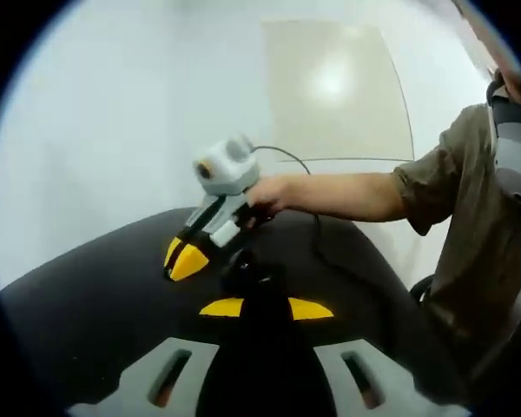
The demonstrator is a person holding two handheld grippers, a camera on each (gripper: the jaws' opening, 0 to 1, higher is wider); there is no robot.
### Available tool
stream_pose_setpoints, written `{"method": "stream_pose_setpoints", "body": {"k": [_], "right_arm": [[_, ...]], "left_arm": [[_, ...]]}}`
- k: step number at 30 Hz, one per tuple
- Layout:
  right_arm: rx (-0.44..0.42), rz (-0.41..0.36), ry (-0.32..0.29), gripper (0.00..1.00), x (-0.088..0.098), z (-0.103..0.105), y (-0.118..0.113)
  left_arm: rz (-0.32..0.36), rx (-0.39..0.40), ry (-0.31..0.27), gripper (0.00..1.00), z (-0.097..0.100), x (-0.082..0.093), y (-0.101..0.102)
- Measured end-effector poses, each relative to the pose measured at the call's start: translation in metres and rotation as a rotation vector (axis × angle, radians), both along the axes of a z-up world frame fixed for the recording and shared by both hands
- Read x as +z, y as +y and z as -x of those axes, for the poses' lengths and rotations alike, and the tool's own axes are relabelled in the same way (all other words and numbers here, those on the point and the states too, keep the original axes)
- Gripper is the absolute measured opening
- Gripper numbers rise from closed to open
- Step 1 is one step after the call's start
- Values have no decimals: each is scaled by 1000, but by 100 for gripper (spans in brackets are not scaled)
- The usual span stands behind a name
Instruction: Pick up three earphones and place each one into its charging case using tactile feedback, ensure that each earphone is properly inserted and securely positioned inside the case.
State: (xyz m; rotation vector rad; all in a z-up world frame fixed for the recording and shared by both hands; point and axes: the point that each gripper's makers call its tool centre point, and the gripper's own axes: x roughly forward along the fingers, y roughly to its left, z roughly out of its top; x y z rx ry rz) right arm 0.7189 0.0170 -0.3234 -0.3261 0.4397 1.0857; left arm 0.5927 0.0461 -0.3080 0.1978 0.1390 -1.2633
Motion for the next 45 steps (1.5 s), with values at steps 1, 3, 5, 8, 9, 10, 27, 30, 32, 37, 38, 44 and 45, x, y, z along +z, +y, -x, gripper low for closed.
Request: {"method": "stream_pose_setpoints", "body": {"k": [1, 3, 5, 8, 9, 10, 27, 30, 32, 37, 38, 44, 45], "right_arm": [[-4, 4, -8, 15, 0, 2, -1], [-16, 3, -2, 15, 1, 6, -4], [-49, -32, 70, 16, 1, 18, -8], [-141, -51, 114, 16, 2, 25, -20], [-162, -56, 111, 16, 1, 30, -21], [-173, -65, 107, 16, 0, 33, -22], [-76, -75, 102, 16, 5, 75, -32], [-138, -95, 66, 16, 14, 57, -41], [-156, -129, 67, 16, 16, 49, -41], [-135, -80, 52, 18, -3, 43, -36], [-133, -100, 36, 18, 1, 43, -35], [-81, -65, 51, 18, 16, 58, -36], [-93, -75, 48, 18, 20, 54, -38]], "left_arm": [[-1, 0, -2, 14, 0, 0, 0], [0, 0, -1, 14, 1, 0, 0], [0, 0, -2, 14, 1, 0, -1], [-1, 1, -3, 14, 1, 0, -1], [-1, 1, -3, 14, 0, 0, -1], [-2, 1, -3, 14, 0, 0, -1], [-7, 6, -13, 15, 0, 0, 0], [-9, 6, -13, 15, 0, 0, 0], [-8, 5, -12, 15, 0, 0, 0], [-7, 5, -11, 15, 0, 0, 1], [-6, 5, -9, 15, 1, 0, 1], [-3, 2, -1, 15, 1, 0, 1], [-3, 2, -1, 15, 1, 0, 1]]}}
